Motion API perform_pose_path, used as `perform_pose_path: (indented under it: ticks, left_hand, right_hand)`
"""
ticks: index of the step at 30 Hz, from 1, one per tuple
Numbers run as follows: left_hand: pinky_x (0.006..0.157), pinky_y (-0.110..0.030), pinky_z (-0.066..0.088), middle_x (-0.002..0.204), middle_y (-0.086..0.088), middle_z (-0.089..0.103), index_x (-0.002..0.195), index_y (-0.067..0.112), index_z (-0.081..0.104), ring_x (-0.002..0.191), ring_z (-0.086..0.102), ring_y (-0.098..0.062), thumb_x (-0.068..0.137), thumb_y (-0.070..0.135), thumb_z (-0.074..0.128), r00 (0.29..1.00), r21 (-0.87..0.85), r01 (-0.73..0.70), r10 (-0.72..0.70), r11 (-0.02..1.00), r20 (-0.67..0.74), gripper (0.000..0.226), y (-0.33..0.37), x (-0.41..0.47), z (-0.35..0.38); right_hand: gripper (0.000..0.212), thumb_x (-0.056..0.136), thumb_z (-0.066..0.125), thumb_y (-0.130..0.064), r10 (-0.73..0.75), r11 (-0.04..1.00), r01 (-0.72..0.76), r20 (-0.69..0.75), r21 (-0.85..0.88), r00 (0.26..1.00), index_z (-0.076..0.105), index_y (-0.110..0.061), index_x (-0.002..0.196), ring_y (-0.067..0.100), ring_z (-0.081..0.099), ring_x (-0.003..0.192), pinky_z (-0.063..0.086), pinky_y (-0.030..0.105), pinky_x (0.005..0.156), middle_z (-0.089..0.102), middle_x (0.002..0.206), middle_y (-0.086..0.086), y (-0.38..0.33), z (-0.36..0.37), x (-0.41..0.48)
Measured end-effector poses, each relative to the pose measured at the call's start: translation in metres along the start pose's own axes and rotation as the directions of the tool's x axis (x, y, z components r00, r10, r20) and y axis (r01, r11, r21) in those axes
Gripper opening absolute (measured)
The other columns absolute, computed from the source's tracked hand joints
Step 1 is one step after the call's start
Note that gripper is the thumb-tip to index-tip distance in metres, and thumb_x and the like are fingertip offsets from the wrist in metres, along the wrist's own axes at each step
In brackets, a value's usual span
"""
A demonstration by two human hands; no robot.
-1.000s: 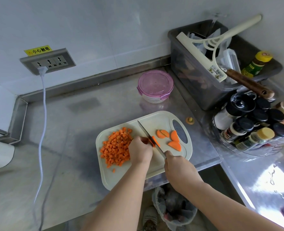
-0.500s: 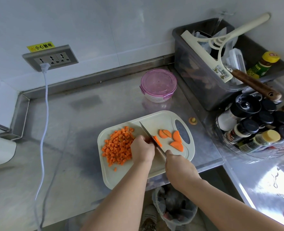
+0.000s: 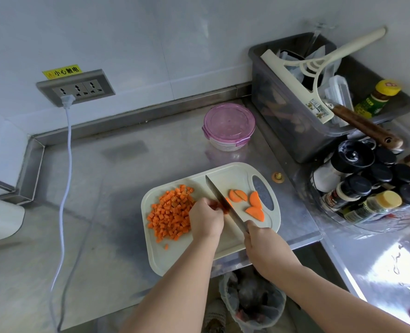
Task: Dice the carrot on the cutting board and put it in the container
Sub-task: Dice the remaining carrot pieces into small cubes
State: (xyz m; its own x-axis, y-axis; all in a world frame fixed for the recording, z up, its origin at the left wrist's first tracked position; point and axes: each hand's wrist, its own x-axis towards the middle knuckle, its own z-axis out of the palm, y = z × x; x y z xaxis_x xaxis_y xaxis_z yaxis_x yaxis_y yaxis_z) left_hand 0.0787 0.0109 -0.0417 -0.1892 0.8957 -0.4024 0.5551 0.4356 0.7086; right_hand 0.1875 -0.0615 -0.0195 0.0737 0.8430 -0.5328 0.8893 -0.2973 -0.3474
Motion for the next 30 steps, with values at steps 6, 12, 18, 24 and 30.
perform_pose_path:
  ticks: [6, 12, 18, 24, 30]
  left_hand:
    - [0.077, -0.021, 0.038, 0.111, -0.008, 0.068, 0.111, 0.006, 0.066, 0.105, 0.061, -0.023, 0.092, 0.013, 0.058, 0.999, 0.018, -0.020, 0.019, 1.000, 0.038, 0.022, 0.000, 0.001, -0.004]
    - [0.090, -0.041, 0.053, 0.105, -0.009, 0.069, 0.102, 0.009, 0.065, 0.094, 0.067, -0.025, 0.091, 0.001, 0.049, 0.994, -0.085, -0.086, 0.091, 0.993, 0.056, 0.021, 0.002, 0.016, -0.020]
    - [0.093, -0.034, 0.044, 0.131, 0.001, 0.047, 0.126, 0.023, 0.055, 0.116, 0.051, -0.021, 0.088, 0.003, 0.049, 0.807, 0.485, -0.590, 0.488, 0.645, 0.333, 0.043, 0.006, 0.025, -0.035]
    - [0.100, -0.033, 0.031, 0.139, 0.000, 0.033, 0.134, 0.030, 0.046, 0.128, 0.034, -0.022, 0.090, 0.015, 0.052, 0.530, 0.573, -0.818, 0.462, 0.055, 0.711, 0.047, 0.020, 0.038, -0.031]
    - [0.102, -0.036, 0.031, 0.129, -0.003, 0.043, 0.127, 0.023, 0.054, 0.123, 0.038, -0.025, 0.087, 0.021, 0.057, 0.495, 0.571, -0.815, 0.393, -0.099, 0.775, 0.040, 0.034, 0.046, -0.025]
  right_hand:
    - [0.028, 0.105, 0.028, -0.024, -0.039, 0.999, 0.038, -0.024, -0.023, 0.999, 0.040, -0.021, 0.130, 0.011, 0.051, 0.062, 0.036, 0.020, 0.050, 0.052, 0.076, -0.003, 0.001, 0.001, -0.004]
    - [0.021, 0.104, 0.032, -0.023, -0.082, 0.997, 0.083, -0.103, 0.003, 0.991, 0.045, -0.019, 0.120, 0.011, 0.047, 0.056, 0.030, 0.018, 0.046, 0.046, 0.069, -0.006, 0.002, -0.006, -0.006]
    - [0.030, 0.104, 0.030, -0.022, -0.078, 0.996, 0.084, -0.160, 0.037, 0.984, 0.045, -0.015, 0.128, 0.020, 0.055, 0.062, 0.034, 0.025, 0.048, 0.044, 0.066, -0.003, 0.011, -0.023, -0.005]
    - [0.018, 0.103, 0.032, -0.022, -0.013, 0.995, 0.033, -0.198, 0.098, 0.980, 0.047, -0.013, 0.106, 0.013, 0.043, 0.052, 0.024, 0.022, 0.043, 0.046, 0.063, -0.004, 0.028, -0.032, -0.005]
    - [0.012, 0.103, 0.032, -0.023, 0.006, 0.991, 0.016, -0.158, 0.136, 0.987, 0.038, -0.020, 0.093, 0.014, 0.044, 0.054, 0.029, 0.024, 0.047, 0.048, 0.064, -0.002, 0.031, -0.028, -0.008]
